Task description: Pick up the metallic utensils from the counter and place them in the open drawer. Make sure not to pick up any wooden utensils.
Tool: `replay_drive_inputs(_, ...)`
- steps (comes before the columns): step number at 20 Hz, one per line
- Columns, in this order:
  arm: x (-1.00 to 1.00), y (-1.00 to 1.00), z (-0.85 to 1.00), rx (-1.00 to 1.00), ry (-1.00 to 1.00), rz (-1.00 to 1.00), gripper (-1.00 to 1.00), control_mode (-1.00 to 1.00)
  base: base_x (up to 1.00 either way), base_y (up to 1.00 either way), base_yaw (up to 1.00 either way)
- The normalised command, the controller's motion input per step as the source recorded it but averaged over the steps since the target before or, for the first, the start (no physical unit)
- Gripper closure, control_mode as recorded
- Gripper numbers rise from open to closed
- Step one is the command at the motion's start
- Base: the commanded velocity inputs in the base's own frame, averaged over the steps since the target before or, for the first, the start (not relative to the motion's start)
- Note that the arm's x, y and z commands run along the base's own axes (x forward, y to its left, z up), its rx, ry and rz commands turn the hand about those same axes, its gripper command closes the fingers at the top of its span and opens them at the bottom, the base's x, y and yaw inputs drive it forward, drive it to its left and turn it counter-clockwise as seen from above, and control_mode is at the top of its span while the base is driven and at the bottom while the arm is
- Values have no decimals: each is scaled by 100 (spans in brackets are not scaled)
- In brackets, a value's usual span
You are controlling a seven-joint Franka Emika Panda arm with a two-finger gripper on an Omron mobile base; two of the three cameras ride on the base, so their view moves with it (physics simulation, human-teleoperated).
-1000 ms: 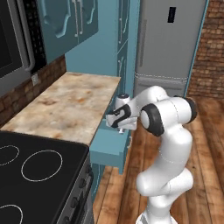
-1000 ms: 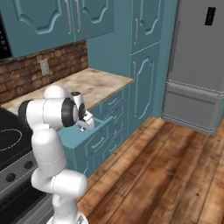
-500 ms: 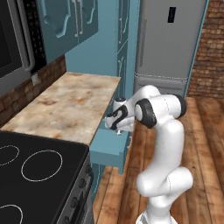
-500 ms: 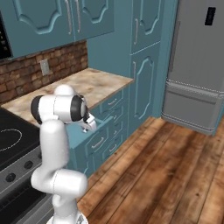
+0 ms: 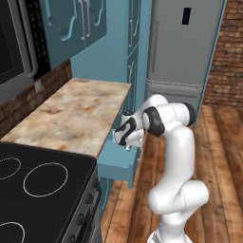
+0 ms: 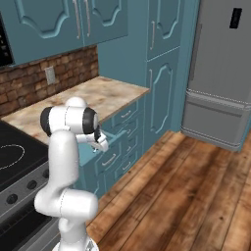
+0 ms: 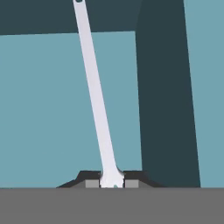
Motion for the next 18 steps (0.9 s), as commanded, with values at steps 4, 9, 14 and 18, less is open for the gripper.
replay_drive_inputs(4, -55, -68, -42, 0, 1, -2, 100, -100, 0, 0, 0)
replay_drive_inputs(9, -99, -100, -45, 3, 7, -4, 100, -100, 0, 0, 0)
replay_drive_inputs(14, -100, -100, -20, 6, 2, -3, 100, -100, 0, 0, 0)
replay_drive_inputs(18, -99, -38, 46, 4, -8, 0, 100, -100, 0, 0, 0)
